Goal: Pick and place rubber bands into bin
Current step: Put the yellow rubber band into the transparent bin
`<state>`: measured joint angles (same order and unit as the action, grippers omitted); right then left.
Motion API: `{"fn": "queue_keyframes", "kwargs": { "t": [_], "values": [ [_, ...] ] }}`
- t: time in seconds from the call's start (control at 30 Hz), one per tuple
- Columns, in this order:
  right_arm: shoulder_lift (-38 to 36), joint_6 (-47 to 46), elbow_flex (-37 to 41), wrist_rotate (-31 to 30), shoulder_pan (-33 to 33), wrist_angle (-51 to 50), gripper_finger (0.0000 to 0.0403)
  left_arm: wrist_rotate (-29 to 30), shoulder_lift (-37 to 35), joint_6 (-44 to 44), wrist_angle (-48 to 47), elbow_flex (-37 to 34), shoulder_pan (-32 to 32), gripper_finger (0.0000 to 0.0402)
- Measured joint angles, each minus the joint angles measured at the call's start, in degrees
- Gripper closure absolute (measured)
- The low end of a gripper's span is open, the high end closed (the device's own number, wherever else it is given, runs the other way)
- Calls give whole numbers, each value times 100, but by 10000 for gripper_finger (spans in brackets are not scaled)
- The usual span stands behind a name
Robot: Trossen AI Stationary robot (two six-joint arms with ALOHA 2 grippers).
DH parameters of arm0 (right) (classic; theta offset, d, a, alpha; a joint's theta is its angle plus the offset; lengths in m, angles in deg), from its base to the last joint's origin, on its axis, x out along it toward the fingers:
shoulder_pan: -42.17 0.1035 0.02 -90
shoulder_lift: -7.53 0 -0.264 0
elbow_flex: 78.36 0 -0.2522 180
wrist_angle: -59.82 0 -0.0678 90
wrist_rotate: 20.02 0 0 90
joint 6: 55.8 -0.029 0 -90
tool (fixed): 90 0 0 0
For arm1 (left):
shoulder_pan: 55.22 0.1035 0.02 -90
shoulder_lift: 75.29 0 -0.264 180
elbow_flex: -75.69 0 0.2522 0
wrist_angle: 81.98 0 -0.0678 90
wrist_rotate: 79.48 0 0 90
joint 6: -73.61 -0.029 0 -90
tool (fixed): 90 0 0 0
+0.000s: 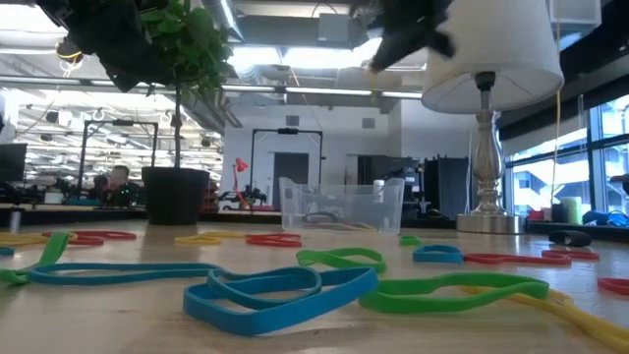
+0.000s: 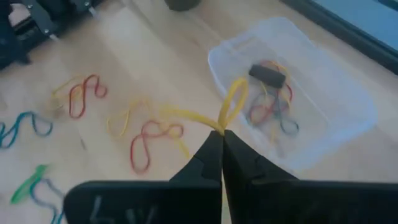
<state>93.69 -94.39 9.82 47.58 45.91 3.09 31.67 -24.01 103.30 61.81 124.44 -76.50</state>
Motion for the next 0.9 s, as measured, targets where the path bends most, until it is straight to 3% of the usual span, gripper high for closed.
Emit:
{"fn": "queue_keyframes", "kwargs": {
  "t": [0.33, 0.67, 0.9],
  "values": [
    [1235, 983, -69, 1248, -1567, 215, 403, -1, 2, 4, -1, 0, 0, 396],
    [2708, 1915, -1177, 1301, -2233, -896, 395, -2, 2, 2, -2, 0, 0, 395],
    [2892, 1889, -1364, 1236, -2308, -1249, 347, -2, 2, 4, -1, 0, 1, 394]
  ]
}}
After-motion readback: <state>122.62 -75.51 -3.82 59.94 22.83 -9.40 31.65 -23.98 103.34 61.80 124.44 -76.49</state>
